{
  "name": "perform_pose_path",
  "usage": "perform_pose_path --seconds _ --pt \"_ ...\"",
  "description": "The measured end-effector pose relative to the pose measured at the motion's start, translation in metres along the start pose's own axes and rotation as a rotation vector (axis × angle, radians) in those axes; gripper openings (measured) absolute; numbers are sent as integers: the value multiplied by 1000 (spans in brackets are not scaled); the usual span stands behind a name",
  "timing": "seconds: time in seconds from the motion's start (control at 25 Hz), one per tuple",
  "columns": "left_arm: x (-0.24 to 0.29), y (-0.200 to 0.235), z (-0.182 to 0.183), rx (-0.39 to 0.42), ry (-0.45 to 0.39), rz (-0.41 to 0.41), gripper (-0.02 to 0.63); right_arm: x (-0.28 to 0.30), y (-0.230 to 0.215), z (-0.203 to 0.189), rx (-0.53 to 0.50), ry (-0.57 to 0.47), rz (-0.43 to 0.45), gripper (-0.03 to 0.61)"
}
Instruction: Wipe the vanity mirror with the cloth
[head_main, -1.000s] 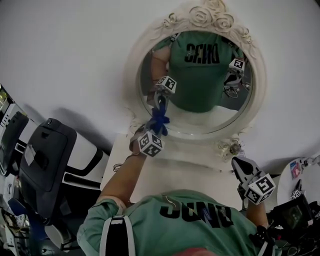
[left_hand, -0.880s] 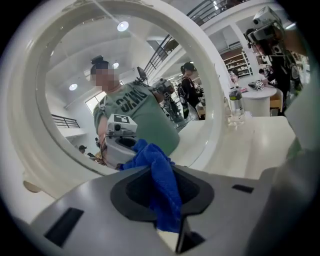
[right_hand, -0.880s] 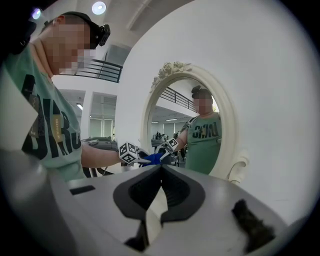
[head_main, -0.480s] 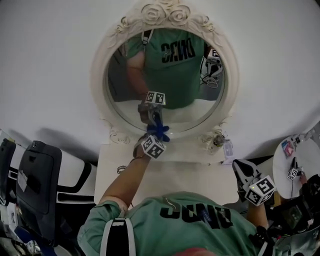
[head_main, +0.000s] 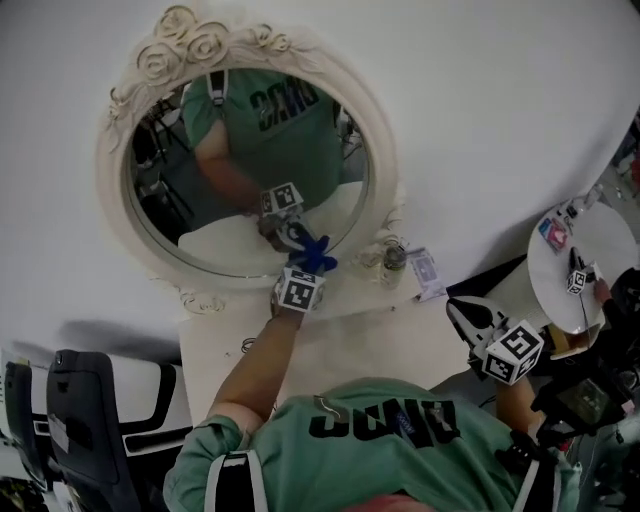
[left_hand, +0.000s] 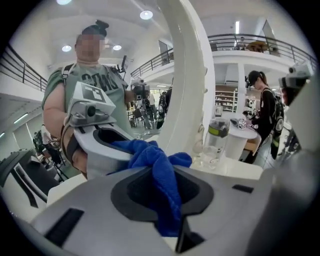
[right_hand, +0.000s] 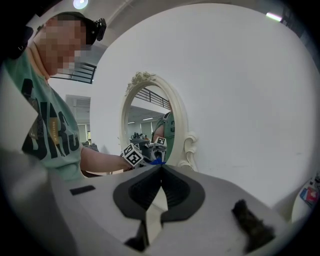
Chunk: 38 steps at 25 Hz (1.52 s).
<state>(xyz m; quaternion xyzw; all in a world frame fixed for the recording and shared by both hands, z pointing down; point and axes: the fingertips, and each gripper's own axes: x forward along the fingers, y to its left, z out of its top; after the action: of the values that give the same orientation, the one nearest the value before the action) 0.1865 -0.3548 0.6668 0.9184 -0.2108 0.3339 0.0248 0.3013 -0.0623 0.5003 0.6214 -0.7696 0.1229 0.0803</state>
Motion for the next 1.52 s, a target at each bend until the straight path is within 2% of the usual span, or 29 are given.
perform_pose_path --seconds 0.16,0.28,0.4,0.52,0.76,0.88,0.96,1.16,1.32,1.52 --pt "-2 -22 34 -3 -73 -48 84 3 6 7 -24 -4 13 12" --pt "-14 -50 64 -28 -188 -169 85 8 15 20 -55 -13 32 12" --pt "-50 -72 79 -44 -292 -311 87 20 26 33 -80 -33 67 12" --pt "-103 -66 76 -51 -375 -371 87 38 37 44 -95 -52 109 12" --pt "-229 -20 33 -251 -594 -353 87 77 68 57 -92 -58 235 12" --pt "-278 -8 8 -308 -696 -300 87 97 82 59 -113 -69 278 12" --pt "-297 -7 -9 -350 -735 -270 87 111 89 56 -119 -55 302 12" --pt "-310 -4 -41 -428 -730 -226 87 135 116 53 -125 -15 370 11" --pt "-316 -11 -47 -429 -736 -223 87 140 131 48 -141 3 411 11" --pt "-313 -18 -46 -426 -728 -243 88 139 132 44 -136 13 412 11"
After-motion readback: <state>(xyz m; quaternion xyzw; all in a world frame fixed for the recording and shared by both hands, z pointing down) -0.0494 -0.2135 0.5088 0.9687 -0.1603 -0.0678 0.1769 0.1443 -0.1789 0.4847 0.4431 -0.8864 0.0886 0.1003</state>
